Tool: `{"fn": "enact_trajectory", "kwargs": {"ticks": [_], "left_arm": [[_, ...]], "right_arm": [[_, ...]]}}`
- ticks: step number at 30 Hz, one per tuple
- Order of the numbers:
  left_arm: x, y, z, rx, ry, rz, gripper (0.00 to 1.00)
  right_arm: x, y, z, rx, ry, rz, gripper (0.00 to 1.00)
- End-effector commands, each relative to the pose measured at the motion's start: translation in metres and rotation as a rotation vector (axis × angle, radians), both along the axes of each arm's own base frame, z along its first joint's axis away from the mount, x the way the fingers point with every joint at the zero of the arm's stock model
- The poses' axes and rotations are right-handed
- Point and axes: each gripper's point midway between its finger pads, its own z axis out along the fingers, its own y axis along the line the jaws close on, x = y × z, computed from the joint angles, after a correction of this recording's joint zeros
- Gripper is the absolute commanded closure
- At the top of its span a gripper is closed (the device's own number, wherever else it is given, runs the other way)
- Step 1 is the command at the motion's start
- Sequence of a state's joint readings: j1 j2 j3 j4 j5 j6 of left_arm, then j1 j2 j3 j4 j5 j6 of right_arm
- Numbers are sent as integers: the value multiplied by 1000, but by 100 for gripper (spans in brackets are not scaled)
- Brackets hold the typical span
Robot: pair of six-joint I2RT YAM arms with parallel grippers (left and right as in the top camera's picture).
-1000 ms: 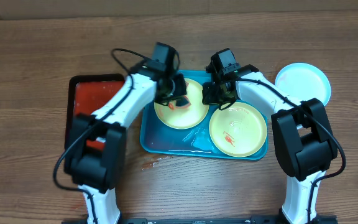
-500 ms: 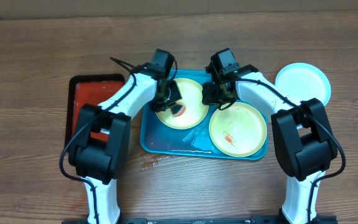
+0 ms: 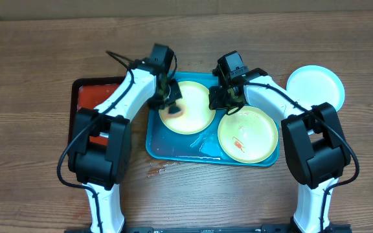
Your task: Clean dirty plates on tray and stack at the side
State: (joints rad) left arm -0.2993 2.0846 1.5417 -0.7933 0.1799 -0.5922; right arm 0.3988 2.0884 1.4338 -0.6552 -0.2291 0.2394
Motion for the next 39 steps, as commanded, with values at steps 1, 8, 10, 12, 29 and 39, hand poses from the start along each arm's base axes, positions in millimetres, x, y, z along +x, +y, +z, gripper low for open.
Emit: {"fn": "enact_trajectory", "kwargs": {"ticks": [1, 8, 10, 12, 29, 39], "left_arm": [[9, -30, 12, -137, -17, -48, 96], [8, -53, -16, -149, 18, -12, 96], [6, -57, -25, -151, 39, 10, 96], [4, -60, -34, -152, 63, 34, 96], [2, 52, -14, 274, 141, 191, 96], [13, -41, 16, -119, 120, 10, 96]], "right_arm": [[0, -4, -4, -8, 7, -13, 96], [0, -4, -4, -8, 6, -12, 96], [0, -4, -4, -8, 6, -12, 96], [0, -4, -4, -8, 6, -12, 96], [0, -4, -4, -8, 7, -12, 96], [0, -4, -4, -8, 6, -12, 96]]}}
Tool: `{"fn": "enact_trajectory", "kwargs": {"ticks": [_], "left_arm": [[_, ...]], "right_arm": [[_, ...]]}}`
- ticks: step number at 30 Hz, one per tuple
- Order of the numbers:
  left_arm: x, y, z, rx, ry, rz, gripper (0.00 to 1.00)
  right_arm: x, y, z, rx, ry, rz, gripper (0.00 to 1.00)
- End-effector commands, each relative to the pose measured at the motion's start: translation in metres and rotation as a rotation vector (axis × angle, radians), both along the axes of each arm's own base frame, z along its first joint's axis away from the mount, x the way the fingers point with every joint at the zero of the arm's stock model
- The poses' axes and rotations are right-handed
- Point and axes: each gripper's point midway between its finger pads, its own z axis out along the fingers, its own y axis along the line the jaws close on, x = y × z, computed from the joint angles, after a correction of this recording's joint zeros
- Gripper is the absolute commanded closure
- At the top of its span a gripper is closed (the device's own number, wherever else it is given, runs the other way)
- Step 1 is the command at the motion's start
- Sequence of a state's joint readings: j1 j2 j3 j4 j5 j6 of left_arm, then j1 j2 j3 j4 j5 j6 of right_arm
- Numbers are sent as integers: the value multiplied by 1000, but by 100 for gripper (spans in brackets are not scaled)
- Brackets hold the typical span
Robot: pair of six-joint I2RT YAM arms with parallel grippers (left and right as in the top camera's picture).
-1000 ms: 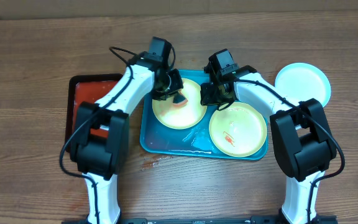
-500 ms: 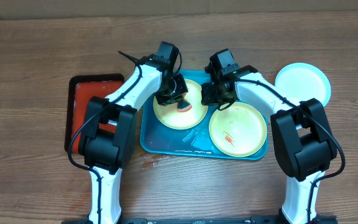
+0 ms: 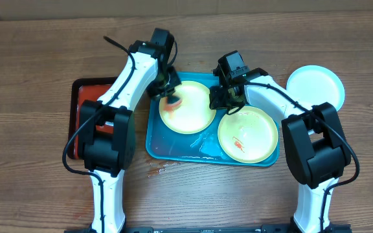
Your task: Clean dirty plates on tray and stack at the side
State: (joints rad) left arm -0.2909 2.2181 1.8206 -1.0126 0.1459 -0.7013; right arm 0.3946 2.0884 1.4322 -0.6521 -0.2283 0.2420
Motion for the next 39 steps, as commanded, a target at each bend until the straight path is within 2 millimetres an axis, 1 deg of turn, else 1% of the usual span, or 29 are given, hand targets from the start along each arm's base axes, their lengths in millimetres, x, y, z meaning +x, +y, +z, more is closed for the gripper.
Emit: {"fn": "enact_trajectory", "kwargs": {"ticks": [1, 5, 6, 8, 10, 12, 15, 19, 20, 23, 26, 29, 31, 35, 37, 39], "left_arm": [[-12, -51, 3, -167, 29, -117, 96], [-21, -73, -13, -137, 35, -174, 96], [-25, -78, -20, -131, 48, -187, 96], [-31, -82, -32, -102, 65, -215, 96], [-37, -78, -42, -61, 87, -240, 96], [-41, -65, -46, 1, 111, -230, 96], [-39, -42, -44, 83, 119, -204, 96], [-34, -1, -39, 232, 129, -161, 96], [-33, 14, -37, 290, 132, -149, 96], [-32, 43, -32, 394, 140, -125, 96], [-30, 59, -26, 455, 140, -106, 96], [-23, 63, -13, 446, 123, -83, 96], [-17, 62, 1, 428, 91, -57, 96], [-5, 56, 44, 348, 1, -21, 96], [-2, 54, 66, 291, -43, -4, 96], [-3, 60, 90, 253, -83, 19, 96]], "right_arm": [[-1, -2, -4, -9, 7, -5, 96], [-1, -2, -4, -9, 7, -5, 96], [-1, -2, -4, -9, 7, -5, 96], [-1, -2, -4, -9, 7, -5, 96], [-1, -2, -4, -9, 8, -5, 96], [-1, -2, -4, -9, 8, -5, 96], [-1, -2, -4, -9, 7, -5, 96], [-1, -2, -4, -9, 8, -5, 96], [-1, -2, -4, -9, 8, -5, 96], [-1, -2, -4, -9, 8, -5, 96], [-1, -2, -4, -9, 7, -5, 96], [0, -2, -4, -6, 2, -5, 96], [1, -1, -3, -3, -4, -4, 96], [4, 0, 2, -4, -11, 3, 96], [6, 1, 9, -5, -20, 13, 96], [8, 1, 22, -8, -45, 35, 96]]}}
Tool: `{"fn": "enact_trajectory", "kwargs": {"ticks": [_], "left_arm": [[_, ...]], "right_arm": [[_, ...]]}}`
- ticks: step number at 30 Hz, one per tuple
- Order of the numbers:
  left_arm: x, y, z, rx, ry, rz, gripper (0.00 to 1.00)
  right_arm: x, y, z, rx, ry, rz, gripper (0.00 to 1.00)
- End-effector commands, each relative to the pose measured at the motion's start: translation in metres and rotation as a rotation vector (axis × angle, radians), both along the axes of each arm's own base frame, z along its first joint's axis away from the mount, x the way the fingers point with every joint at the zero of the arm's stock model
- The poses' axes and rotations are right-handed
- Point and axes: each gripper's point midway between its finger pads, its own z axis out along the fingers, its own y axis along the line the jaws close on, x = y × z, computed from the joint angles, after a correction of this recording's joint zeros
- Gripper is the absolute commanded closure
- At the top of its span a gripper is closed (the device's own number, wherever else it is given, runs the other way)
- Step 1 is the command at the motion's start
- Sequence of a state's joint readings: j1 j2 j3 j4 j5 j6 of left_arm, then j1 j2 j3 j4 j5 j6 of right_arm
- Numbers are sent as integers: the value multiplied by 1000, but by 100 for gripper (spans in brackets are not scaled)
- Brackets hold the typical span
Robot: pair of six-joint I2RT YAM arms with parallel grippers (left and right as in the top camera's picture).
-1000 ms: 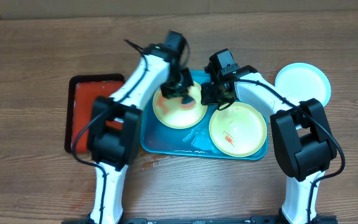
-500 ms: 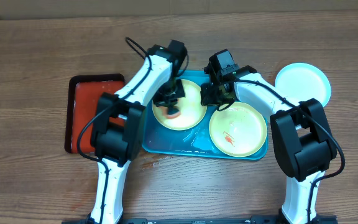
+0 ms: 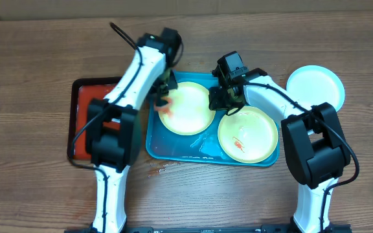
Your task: Clean dirty plates on tray and stack at the side
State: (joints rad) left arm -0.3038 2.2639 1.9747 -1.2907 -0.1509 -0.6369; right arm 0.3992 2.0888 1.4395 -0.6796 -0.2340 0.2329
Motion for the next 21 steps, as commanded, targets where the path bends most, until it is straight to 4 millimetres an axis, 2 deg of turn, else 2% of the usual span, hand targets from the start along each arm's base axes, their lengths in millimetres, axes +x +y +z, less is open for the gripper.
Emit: {"fn": "enact_trajectory", "kwargs": {"ticks": [1, 4, 7, 8, 11, 15, 17, 18, 21], "left_arm": [[10, 15, 86, -95, -183, 65, 96], [1, 38, 107, -92, -196, 109, 96], [-11, 66, 114, -72, -162, 133, 96], [-14, 73, 114, -65, -145, 131, 96], [-26, 108, 110, 6, -90, 149, 96], [-35, 141, 103, 41, -49, 200, 96], [-38, 152, 100, 33, -38, 234, 96], [-40, 162, 99, 29, -32, 262, 96], [-42, 172, 98, 29, -29, 288, 96]], "right_arm": [[16, -1, 29, -18, -86, 22, 96], [23, -3, 55, -92, -186, 56, 96], [27, -10, 88, -224, -299, 56, 96], [29, -13, 97, -265, -332, 47, 96], [32, -23, 142, -461, -494, 1, 96], [30, -25, 192, -718, -682, 45, 96], [27, -24, 213, -859, -760, 71, 96], [25, -20, 230, -982, -819, 116, 96], [19, -6, 250, -1145, -873, 249, 96]]}}
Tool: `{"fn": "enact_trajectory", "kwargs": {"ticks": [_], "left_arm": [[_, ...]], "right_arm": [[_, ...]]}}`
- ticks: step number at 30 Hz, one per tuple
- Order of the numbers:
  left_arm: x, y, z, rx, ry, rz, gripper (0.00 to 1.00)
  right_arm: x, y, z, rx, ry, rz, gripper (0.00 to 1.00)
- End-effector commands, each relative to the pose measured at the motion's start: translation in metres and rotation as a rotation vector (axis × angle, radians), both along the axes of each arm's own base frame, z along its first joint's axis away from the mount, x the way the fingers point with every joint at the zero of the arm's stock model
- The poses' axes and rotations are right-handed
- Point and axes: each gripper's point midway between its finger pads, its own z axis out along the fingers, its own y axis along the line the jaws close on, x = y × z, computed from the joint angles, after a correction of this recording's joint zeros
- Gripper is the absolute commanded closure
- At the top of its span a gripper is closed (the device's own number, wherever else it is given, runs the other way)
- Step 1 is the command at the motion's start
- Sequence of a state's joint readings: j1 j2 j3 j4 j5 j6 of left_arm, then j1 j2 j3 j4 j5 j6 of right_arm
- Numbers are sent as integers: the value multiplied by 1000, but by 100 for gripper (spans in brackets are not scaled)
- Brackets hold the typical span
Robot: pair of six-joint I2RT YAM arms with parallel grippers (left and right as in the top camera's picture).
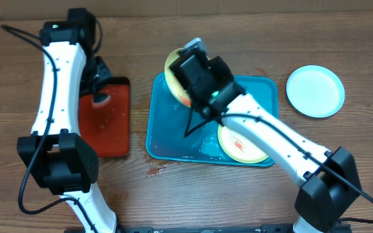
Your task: Clean dirty plates on tray and stack at the side
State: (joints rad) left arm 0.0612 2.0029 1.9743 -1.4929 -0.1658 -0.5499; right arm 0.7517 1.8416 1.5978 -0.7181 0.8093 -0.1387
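Observation:
My right gripper (185, 76) is shut on the rim of a yellow plate (173, 70) and holds it tilted above the far left corner of the blue tray (171, 137). A second yellow plate (240, 147), smeared with orange, lies in the tray's near right part, partly under the right arm. My left gripper (100, 97) is over the far edge of the red tray (109, 129), shut on a small pinkish sponge (100, 99). A clean light blue plate (315, 91) lies on the table at the far right.
The wet blue tray sits mid-table with the red tray to its left. A small reddish spill (157, 170) marks the wood just in front of the blue tray. Both arm bases stand at the near edge.
My left gripper has gone from the yellow plate's left rim to the red tray with the sponge. My right gripper now holds that plate raised and tilted; before, the plate lay flat in the blue tray.
At first my left gripper held the sponge on the left yellow plate while the right gripper steadied its right rim. The sponge then sat at other spots on the plate, later at its left edge. Now the sponge is over the red tray and the plate is lifted.

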Motion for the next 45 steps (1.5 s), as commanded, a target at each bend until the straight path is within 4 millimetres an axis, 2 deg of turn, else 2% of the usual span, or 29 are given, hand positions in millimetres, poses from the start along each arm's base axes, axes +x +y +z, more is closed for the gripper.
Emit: {"fn": "enact_trajectory", "kwargs": {"ticks": [1, 7, 12, 17, 19, 21, 22, 24, 25, 30, 34, 38, 41, 42, 45], "left_arm": [[-3, 16, -4, 16, 19, 15, 96], [-4, 19, -4, 16, 20, 25, 96], [-4, 19, -4, 16, 19, 25, 96], [-4, 19, -4, 16, 19, 25, 96], [-4, 19, -4, 16, 20, 25, 96], [-4, 19, -4, 16, 20, 25, 96], [-4, 19, -4, 16, 20, 25, 96], [-5, 19, -4, 15, 21, 25, 96], [-5, 19, -4, 14, 21, 25, 96], [-4, 15, -5, -7, 20, 23, 96], [-5, 15, -5, -7, 24, 20, 96], [-5, 15, -5, -7, 22, 20, 96], [-4, 15, -5, -6, 20, 20, 96], [-4, 16, -5, -6, 19, 20, 96], [-4, 16, -5, -6, 19, 20, 96]], "right_arm": [[-5, -11, 54, -408, -128, 11, 96], [-16, 16, 81, -577, -187, 81, 96], [-21, 28, 105, -652, -241, 74, 96], [-23, 31, 106, -608, -266, 58, 96], [-22, 34, 94, -529, -257, 79, 96], [-24, 42, 63, -460, -164, 179, 96], [-29, 48, 36, -436, -49, 289, 96], [-42, 53, -3, -382, 140, 446, 96], [-41, 50, -7, -337, 156, 430, 96], [-1, 1, 3, -31, 93, 140, 96], [24, -42, -18, 310, 225, 46, 96], [34, -96, -32, 694, 392, -29, 96], [38, -155, -31, 895, 422, -155, 96], [37, -195, -34, 929, 410, -250, 96], [24, -260, -46, 945, 398, -418, 96]]}}
